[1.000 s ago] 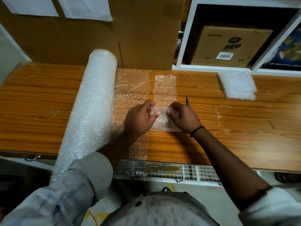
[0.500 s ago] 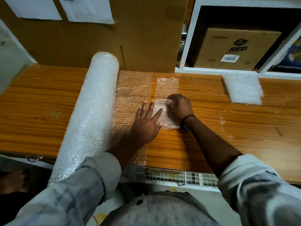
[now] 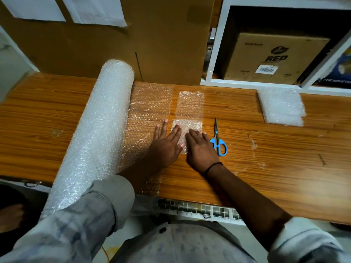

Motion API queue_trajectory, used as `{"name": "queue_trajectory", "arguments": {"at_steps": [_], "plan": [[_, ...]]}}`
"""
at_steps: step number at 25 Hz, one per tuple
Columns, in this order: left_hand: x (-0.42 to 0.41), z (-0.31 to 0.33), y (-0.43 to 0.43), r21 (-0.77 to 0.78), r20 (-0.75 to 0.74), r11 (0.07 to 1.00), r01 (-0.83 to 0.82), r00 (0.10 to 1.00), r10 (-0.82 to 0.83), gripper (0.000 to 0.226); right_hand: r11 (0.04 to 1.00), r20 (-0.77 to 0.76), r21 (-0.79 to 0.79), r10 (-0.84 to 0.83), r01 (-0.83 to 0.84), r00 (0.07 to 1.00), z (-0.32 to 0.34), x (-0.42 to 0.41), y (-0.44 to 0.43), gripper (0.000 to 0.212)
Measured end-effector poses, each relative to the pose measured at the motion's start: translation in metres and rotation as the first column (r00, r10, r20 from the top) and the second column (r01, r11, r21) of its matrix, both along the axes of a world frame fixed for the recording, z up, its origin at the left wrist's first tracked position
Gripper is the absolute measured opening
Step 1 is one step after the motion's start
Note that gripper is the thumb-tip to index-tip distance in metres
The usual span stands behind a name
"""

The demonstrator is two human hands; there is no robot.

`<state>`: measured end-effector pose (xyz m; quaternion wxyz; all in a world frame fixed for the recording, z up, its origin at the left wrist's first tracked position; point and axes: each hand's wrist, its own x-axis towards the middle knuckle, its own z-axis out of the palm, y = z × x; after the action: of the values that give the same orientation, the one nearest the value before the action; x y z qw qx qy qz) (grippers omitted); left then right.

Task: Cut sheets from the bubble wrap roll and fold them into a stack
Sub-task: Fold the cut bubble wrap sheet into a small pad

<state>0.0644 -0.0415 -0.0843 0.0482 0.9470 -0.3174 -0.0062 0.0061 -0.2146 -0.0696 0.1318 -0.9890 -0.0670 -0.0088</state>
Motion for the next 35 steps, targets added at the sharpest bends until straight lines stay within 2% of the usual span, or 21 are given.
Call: {"name": "queue_trajectory", "arguments": {"at_steps": [2,4,7,9,12,15,17,21,26,30,35], "plan": [[0.002,0.002,-0.001,-0.027,-0.028,1.0,-0.009,1.0,0.008,0.084,0.999,0.006,0.045,0.012,-0.012,1.0,-0.001,0.001,-0.005,0.056],[0.003,0.005,0.001,-0.147,-0.023,0.989,0.011,1.0,-0.014,0.08,0.994,0.04,0.107,0.021,-0.025,0.999,0.002,0.0,-0.01,0.053],[0.003,0.008,0.008,-0.312,0.13,0.939,0.146,0.985,-0.11,0.051,0.983,0.103,0.167,0.065,-0.082,0.993,0.005,-0.007,-0.018,0.055],[0.001,0.009,0.012,-0.311,0.224,0.922,0.231,0.961,-0.165,0.036,0.977,0.133,0.185,0.082,-0.106,0.988,0.001,-0.014,-0.024,0.053],[0.003,0.007,0.014,-0.242,0.217,0.929,0.281,0.949,-0.23,0.03,0.971,0.138,0.208,0.091,-0.118,0.986,-0.004,-0.017,-0.032,0.053],[0.007,0.007,0.013,-0.289,0.207,0.912,0.29,0.949,-0.236,0.02,0.974,0.1,0.181,0.117,-0.134,0.988,-0.002,-0.016,-0.038,0.061],[0.012,0.014,0.01,-0.357,0.195,0.887,0.292,0.952,-0.235,0.019,0.979,0.127,0.146,0.126,-0.145,0.984,0.003,-0.015,-0.038,0.057],[0.028,0.033,0.002,-0.438,0.241,0.838,0.325,0.941,-0.239,0.02,0.973,0.258,0.204,0.054,-0.109,0.965,0.021,-0.001,-0.036,0.021],[0.055,0.062,-0.014,-0.598,0.281,0.777,0.197,0.959,-0.027,0.024,0.909,0.221,0.416,-0.125,0.023,0.967,0.046,0.051,-0.046,0.026],[0.084,0.062,-0.022,-0.548,0.343,0.815,0.189,0.939,0.013,0.029,0.886,0.163,0.438,-0.242,0.149,0.957,0.058,0.109,-0.062,0.022],[0.107,0.041,-0.034,-0.476,0.24,0.879,0.022,0.965,0.107,0.038,0.867,0.06,0.409,-0.336,0.284,0.94,0.06,0.171,-0.072,0.02]]}}
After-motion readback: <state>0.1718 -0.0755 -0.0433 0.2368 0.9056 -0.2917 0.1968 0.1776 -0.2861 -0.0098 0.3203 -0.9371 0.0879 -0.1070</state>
